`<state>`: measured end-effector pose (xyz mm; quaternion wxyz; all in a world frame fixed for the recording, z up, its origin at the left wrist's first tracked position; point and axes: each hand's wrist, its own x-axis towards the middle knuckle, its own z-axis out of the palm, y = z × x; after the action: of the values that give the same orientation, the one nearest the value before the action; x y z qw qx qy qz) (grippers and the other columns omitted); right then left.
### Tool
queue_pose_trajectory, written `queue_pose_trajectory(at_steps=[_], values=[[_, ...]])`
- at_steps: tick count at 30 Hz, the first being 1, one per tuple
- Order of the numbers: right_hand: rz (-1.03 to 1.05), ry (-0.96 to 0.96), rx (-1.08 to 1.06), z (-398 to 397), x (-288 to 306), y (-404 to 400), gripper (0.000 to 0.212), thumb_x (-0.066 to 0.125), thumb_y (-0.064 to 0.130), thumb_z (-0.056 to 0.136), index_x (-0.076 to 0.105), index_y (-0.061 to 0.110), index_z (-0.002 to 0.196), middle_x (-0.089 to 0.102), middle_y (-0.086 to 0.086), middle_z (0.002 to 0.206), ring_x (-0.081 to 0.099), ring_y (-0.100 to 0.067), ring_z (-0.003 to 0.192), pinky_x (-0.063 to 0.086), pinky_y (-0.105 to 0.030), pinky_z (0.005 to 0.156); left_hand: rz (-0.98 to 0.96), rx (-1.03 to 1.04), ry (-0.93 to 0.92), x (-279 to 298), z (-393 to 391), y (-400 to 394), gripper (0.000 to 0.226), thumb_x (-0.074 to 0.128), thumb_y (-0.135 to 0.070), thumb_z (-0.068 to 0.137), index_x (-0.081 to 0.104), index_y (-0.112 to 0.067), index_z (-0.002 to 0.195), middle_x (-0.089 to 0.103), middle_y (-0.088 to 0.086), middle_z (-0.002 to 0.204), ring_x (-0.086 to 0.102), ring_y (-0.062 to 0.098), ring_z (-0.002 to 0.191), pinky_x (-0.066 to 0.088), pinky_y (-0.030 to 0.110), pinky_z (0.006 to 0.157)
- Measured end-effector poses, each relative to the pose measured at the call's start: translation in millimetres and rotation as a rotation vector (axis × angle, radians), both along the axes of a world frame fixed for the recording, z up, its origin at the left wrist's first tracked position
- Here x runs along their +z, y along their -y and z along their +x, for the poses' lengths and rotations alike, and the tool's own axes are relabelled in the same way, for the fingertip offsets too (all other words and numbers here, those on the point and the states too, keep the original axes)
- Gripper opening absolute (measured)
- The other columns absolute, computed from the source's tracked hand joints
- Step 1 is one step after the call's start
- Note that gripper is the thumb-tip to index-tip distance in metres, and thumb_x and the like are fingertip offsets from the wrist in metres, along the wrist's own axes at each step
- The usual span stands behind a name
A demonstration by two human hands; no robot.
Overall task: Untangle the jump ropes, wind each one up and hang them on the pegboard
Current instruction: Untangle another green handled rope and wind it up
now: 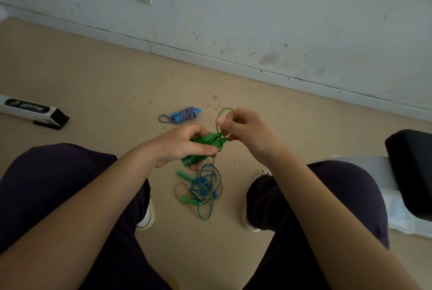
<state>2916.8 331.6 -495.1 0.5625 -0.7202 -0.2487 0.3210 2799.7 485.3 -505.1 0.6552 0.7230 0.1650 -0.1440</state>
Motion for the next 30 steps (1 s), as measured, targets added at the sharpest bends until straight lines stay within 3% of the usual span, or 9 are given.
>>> queue_pose_trajectory(at_steps=[3, 6, 8, 11, 14, 17, 20, 27, 30], values=[[-0.010, 0.003, 0.017, -1.8, -3.1, -2.0, 0.029, 0.075, 0.017, 0.085, 0.047, 0.013, 0.076, 0.055, -0.012, 0.077, 0.055, -0.021, 0.070, 0.049, -0.034, 0.068, -0.009, -0.039, -0.029, 0.6, -0.9, 1.4, 0.021, 0.071, -0.007, 0.088, 0.054, -0.008, 0.102, 0.073, 0.016, 0.100, 0.070, 0.030, 0.071, 0.052, 0.031, 0.051], [-0.047, 0.067, -0.004, -1.1, -5.3, -2.9, 0.041, 0.077, 0.018, 0.084, 0.039, 0.018, 0.069, 0.050, -0.003, 0.066, 0.052, -0.016, 0.061, 0.047, -0.036, 0.064, -0.010, -0.061, -0.034, 3.0, -0.1, 5.1, 0.030, 0.075, -0.022, 0.085, 0.054, -0.009, 0.102, 0.073, 0.012, 0.088, 0.064, 0.025, 0.062, 0.045, 0.028, 0.046], [-0.040, 0.082, -0.028, -0.8, -6.2, -3.9, 0.044, 0.077, 0.018, 0.084, 0.037, 0.019, 0.065, 0.043, 0.006, 0.056, 0.047, -0.014, 0.055, 0.045, -0.035, 0.060, -0.012, -0.047, -0.033, 4.3, 1.2, 6.6, 0.039, 0.076, -0.035, 0.078, 0.056, -0.010, 0.100, 0.073, 0.010, 0.082, 0.060, 0.022, 0.057, 0.042, 0.027, 0.044], [-0.011, 0.116, -0.094, -1.4, -4.3, -3.0, 0.047, 0.077, 0.016, 0.083, 0.035, 0.018, 0.061, 0.038, 0.006, 0.052, 0.046, -0.007, 0.047, 0.043, -0.023, 0.053, 0.039, -0.042, -0.024, 1.8, 2.6, 5.6, 0.031, 0.073, -0.034, 0.086, 0.064, -0.010, 0.101, 0.072, 0.008, 0.079, 0.058, 0.019, 0.055, 0.042, 0.026, 0.044], [0.051, 0.187, -0.163, -1.2, 0.5, 0.6, 0.043, 0.079, 0.020, 0.081, 0.041, 0.012, 0.061, 0.041, -0.010, 0.057, 0.046, -0.018, 0.051, 0.044, -0.019, 0.053, 0.056, 0.009, -0.022, -0.3, 3.8, 4.3, 0.027, 0.071, -0.034, 0.088, 0.067, -0.011, 0.101, 0.072, 0.008, 0.079, 0.057, 0.019, 0.055, 0.043, 0.026, 0.044], [0.092, 0.190, -0.300, 7.6, 1.0, 3.1, 0.043, 0.081, 0.021, 0.079, 0.044, 0.010, 0.060, 0.043, -0.009, 0.056, 0.042, -0.019, 0.053, 0.043, -0.024, 0.052, -0.022, 0.064, -0.006, 3.6, 5.2, 6.0, 0.029, 0.070, -0.027, 0.090, 0.066, -0.004, 0.108, 0.070, 0.007, 0.075, 0.054, 0.019, 0.052, 0.043, 0.025, 0.042], [0.097, 0.159, -0.373, 12.7, 0.2, 3.3, 0.040, 0.082, 0.020, 0.079, 0.048, 0.003, 0.066, 0.046, -0.013, 0.059, 0.042, -0.015, 0.047, 0.040, -0.024, 0.048, -0.050, 0.000, 0.016, 12.4, 3.8, 6.5, 0.021, 0.072, -0.021, 0.089, 0.067, -0.005, 0.102, 0.069, 0.008, 0.077, 0.054, 0.019, 0.052, 0.043, 0.026, 0.043], [0.122, 0.122, -0.326, 26.5, 29.2, -5.1, 0.040, 0.081, 0.024, 0.080, 0.049, 0.013, 0.058, 0.050, -0.010, 0.055, 0.043, -0.015, 0.047, 0.044, -0.027, 0.054, -0.030, 0.033, 0.090, 31.7, 4.9, -6.6, 0.021, 0.067, -0.024, 0.093, 0.064, -0.009, 0.107, 0.072, 0.009, 0.085, 0.059, 0.021, 0.054, 0.047, 0.028, 0.043], [0.150, 0.123, -0.349, 45.2, 40.7, -22.4, 0.038, 0.080, 0.028, 0.081, 0.055, 0.017, 0.054, 0.055, -0.012, 0.059, 0.045, -0.016, 0.048, 0.043, -0.030, 0.056, 0.132, 0.156, 0.104, 43.1, 25.5, -22.3, 0.030, 0.072, -0.030, 0.089, 0.057, -0.015, 0.109, 0.074, 0.007, 0.090, 0.063, 0.021, 0.055, 0.049, 0.031, 0.047]])
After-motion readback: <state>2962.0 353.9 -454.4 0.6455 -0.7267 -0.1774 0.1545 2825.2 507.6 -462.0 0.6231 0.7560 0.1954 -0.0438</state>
